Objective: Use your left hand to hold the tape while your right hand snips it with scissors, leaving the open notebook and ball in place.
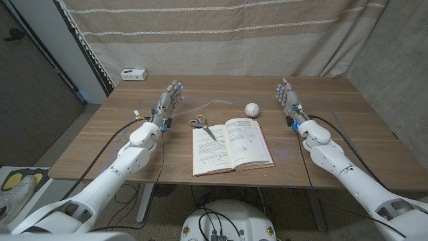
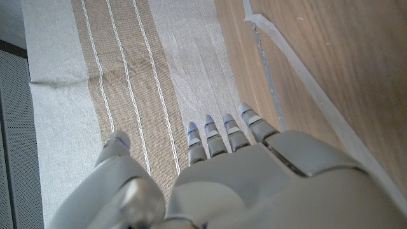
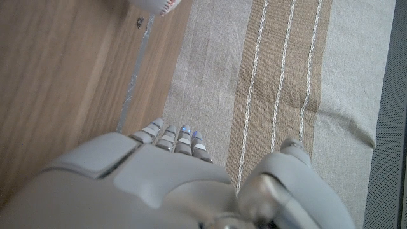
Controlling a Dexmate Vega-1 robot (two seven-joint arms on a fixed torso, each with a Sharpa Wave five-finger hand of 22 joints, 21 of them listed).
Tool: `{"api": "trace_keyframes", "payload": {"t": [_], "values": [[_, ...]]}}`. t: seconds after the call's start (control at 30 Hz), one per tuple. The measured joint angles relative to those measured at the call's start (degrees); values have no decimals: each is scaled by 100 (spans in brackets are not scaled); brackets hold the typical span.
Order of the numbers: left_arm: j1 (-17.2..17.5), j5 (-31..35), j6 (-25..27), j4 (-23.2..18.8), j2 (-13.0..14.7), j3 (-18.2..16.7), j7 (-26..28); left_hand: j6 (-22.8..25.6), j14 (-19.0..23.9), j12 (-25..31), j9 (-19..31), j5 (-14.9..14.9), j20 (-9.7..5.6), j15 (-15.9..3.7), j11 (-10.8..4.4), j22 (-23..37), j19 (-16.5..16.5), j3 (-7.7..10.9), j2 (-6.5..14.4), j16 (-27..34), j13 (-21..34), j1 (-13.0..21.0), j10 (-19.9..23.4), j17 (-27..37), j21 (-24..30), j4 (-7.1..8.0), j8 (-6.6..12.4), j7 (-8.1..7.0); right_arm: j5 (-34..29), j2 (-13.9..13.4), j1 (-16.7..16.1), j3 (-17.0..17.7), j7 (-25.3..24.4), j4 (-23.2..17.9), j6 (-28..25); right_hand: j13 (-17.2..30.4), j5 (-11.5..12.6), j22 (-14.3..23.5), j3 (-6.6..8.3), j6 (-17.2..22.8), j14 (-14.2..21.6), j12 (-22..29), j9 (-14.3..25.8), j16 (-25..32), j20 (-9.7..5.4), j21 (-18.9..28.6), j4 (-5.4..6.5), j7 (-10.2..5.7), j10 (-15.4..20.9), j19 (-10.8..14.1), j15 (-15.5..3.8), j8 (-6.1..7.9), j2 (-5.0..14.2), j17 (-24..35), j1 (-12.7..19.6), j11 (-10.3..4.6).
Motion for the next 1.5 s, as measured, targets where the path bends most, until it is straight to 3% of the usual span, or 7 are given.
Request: {"api": "trace_keyframes", "payload": {"t": [0.87, 1.27, 1.5], "values": [[59, 169, -153, -62, 89, -26, 60, 62, 0, 21, -1, 39, 1, 0, -21, -1, -1, 23, 20, 0, -1, 25, 62, -2, -1, -24, 22, 0, 39, -14, 1, -9, 20, -84, -55, -1, 22, -1, -36, 0, 1, 0, -1, 0, 31, 0, -7, -1, 0, -30, 0, 0, 0, -1, -1, -1], [-41, 448, -292, 19, 153, 76, 58, 185, 0, 42, -1, 67, -31, 0, -82, -1, 30, 60, -58, 0, -2, 153, 123, -2, -1, -128, 45, 20, -17, -22, 38, -33, -22, -93, -92, -2, 63, -2, -35, 0, 1, 0, -1, 0, 30, 0, -7, -2, 0, -30, 0, 0, 31, -1, 30, -1], [-50, 599, -354, 10, 224, 102, 86, 249, -1, 65, -1, 130, -31, 0, -148, -1, 30, 71, -105, 0, -2, 242, 250, -2, -1, -200, 85, -44, -27, -25, 43, -34, -55, -93, -117, -2, 86, -2, -35, 0, 1, 0, -2, 0, 30, 0, -6, -2, 0, -29, 0, 21, 31, -1, 30, -1]]}}
